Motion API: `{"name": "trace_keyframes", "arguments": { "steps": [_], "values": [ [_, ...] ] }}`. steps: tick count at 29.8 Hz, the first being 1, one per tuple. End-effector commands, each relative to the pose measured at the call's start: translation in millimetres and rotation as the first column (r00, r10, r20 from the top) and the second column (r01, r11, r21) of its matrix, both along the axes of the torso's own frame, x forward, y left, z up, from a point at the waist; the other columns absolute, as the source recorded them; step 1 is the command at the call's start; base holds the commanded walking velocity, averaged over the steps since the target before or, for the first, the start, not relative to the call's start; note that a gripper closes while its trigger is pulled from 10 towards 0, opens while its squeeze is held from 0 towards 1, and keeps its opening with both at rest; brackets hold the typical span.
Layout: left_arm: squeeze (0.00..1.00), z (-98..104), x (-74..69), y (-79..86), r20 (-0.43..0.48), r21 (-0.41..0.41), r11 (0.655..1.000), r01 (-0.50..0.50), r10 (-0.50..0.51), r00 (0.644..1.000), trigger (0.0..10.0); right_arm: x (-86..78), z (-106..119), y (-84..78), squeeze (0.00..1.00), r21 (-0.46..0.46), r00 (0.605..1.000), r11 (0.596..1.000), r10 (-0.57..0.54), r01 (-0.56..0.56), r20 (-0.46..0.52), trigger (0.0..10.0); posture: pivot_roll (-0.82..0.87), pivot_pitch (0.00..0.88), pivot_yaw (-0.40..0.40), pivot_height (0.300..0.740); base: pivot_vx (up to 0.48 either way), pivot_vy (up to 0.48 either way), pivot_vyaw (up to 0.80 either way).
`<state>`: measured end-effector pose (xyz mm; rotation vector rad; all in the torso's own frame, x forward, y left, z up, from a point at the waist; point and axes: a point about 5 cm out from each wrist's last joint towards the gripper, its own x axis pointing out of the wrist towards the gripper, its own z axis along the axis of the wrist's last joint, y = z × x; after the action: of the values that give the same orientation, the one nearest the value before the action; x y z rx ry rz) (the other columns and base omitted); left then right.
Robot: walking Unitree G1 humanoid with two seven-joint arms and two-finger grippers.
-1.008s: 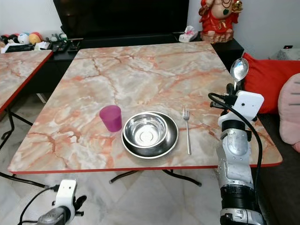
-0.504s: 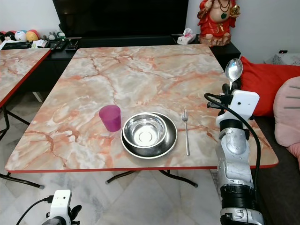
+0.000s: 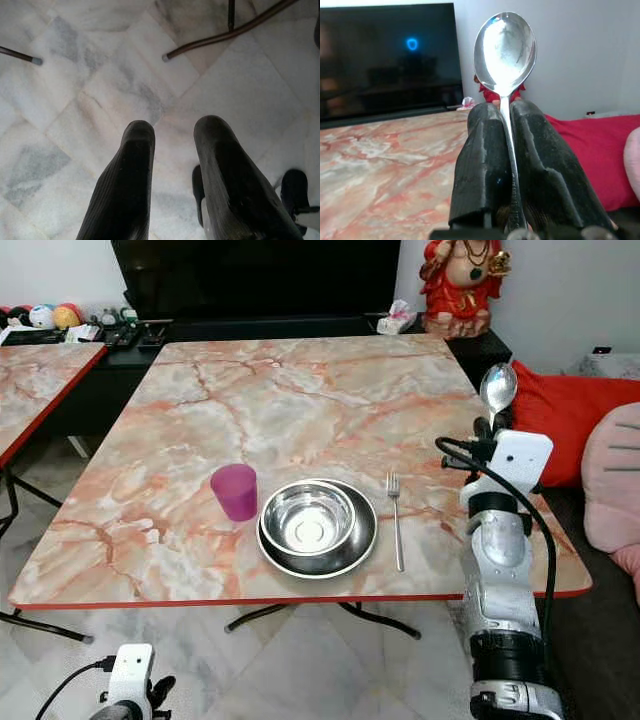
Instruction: Setting the table
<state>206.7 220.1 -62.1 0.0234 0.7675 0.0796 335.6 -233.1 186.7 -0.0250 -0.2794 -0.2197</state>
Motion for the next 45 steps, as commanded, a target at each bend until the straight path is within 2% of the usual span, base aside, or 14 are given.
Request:
{"name": "trace_keyframes", "arguments": {
  "steps": [1, 4, 5, 6, 7, 8, 9, 11, 12, 15, 20, 26, 31, 45],
  "values": [
    [0.0, -0.2, 1.0, 0.7, -0.016, -0.009, 1.0, -0.02, 0.02, 1.0, 10.0, 5.0, 9.2, -0.3, 0.0, 0.044, 1.0, 0.999, 0.007, -0.008, 0.015, 10.0, -0.01, 0.0, 0.019, 0.74, 0.0, 0.0, 0.0],
    [0.0, 2.1, 7.9, -3.3, -0.012, -0.044, 0.997, -0.056, 0.055, 0.998, 10.0, 6.4, 15.3, 1.4, 0.0, 0.021, 0.998, 0.998, -0.059, 0.059, 0.01, 10.0, -0.03, 0.0, 0.028, 0.74, 0.0, 0.0, 0.0],
    [0.0, 2.8, 10.0, -4.7, -0.002, -0.103, 0.984, -0.145, 0.146, 0.989, 10.0, 5.4, 19.6, 3.6, 0.0, 0.144, 0.998, 0.989, -0.042, 0.036, 0.036, 10.0, -0.04, 0.0, 0.049, 0.74, 0.0, 0.0, 0.0],
    [0.0, 2.9, 12.3, -10.6, 0.001, -0.128, 0.98, -0.153, 0.154, 0.988, 10.0, 2.5, 29.3, 7.4, 0.0, 0.097, 0.998, 0.995, 0.003, -0.01, 0.064, 10.0, -0.04, 0.0, 0.054, 0.74, 0.0, 0.0, 0.0],
    [0.0, 4.0, 17.1, -26.0, 0.017, -0.131, 0.991, -0.035, 0.038, 0.999, 10.0, -2.0, 40.0, 10.1, 0.0, -0.031, 0.994, 0.998, 0.06, -0.058, 0.091, 10.0, -0.04, 0.0, 0.058, 0.74, 0.0, 0.0, 0.0],
    [0.0, 4.0, 17.1, -26.0, 0.017, -0.131, 0.991, -0.035, 0.038, 0.999, 10.0, -2.0, 40.0, 10.1, 0.0, -0.031, 0.994, 0.998, 0.06, -0.058, 0.091, 10.0, -0.04, 0.0, 0.058, 0.74, 0.0, 0.0, 0.0],
    [0.0, -1.6, 12.8, -42.9, -0.033, -0.108, 0.99, 0.094, -0.098, 0.995, 10.0, -2.6, 22.5, -4.4, 0.0, -0.011, 0.999, 1.0, 0.003, -0.002, 0.034, 10.0, -0.04, 0.0, 0.046, 0.74, 0.0, 0.0, 0.0],
    [0.0, -3.1, 11.2, -46.4, -0.049, -0.105, 0.988, 0.115, -0.12, 0.992, 10.0, -2.8, 17.1, -8.5, 0.0, 0.008, 1.0, 1.0, -0.015, 0.015, 0.018, 10.0, -0.04, 0.0, 0.046, 0.74, 0.0, 0.0, 0.0],
    [0.0, 3.3, 20.4, -39.7, -0.024, -0.053, 0.989, 0.139, -0.141, 0.99, 10.0, -0.7, 6.6, -7.0, 0.0, -0.073, 0.999, 0.997, 0.0, -0.004, -0.05, 10.0, -0.03, 0.0, 0.028, 0.74, 0.0, 0.0, 0.0],
    [0.0, 17.0, 38.7, -28.9, 0.037, -0.04, 0.996, 0.083, -0.082, 0.996, 10.0, -3.1, 0.7, -3.1, 0.0, -0.073, 0.997, 0.996, 0.039, -0.044, -0.064, 10.0, -0.03, 0.0, 0.017, 0.74, 0.0, 0.0, 0.0],
    [0.0, 6.0, 20.9, -20.8, -0.012, -0.029, 0.999, 0.021, -0.021, 1.0, 10.0, -0.2, -10.9, 4.9, 0.0, 0.007, 0.996, 1.0, 0.021, -0.02, -0.089, 10.0, -0.02, 0.0, 0.018, 0.74, 0.0, 0.0, 0.0],
    [0.0, 2.6, 13.2, -11.9, -0.038, -0.014, 1.0, 0.004, -0.005, 0.999, 10.0, 5.8, 4.0, 4.3, 0.0, -0.035, 0.998, 0.999, 0.017, -0.019, -0.062, 10.0, -0.02, 0.0, 0.032, 0.74, 0.0, 0.0, 0.0],
    [0.0, -3.5, 1.0, -5.9, -0.071, -0.006, 1.0, -0.016, 0.015, 0.997, 10.0, 6.3, 1.1, 8.6, 0.0, -0.046, 0.996, 0.998, 0.041, -0.044, -0.077, 10.0, -0.01, 0.0, 0.022, 0.74, 0.0, 0.0, 0.0],
    [0.0, -17.0, -43.3, 27.3, -0.158, 0.041, 0.995, -0.093, 0.099, 0.983, 10.0, 2.0, -1.5, 5.6, 0.0, -0.051, 0.997, 0.998, 0.028, -0.032, -0.072, 10.0, -0.04, 0.0, 0.038, 0.74, 0.0, 0.0, 0.0]
  ]
}}
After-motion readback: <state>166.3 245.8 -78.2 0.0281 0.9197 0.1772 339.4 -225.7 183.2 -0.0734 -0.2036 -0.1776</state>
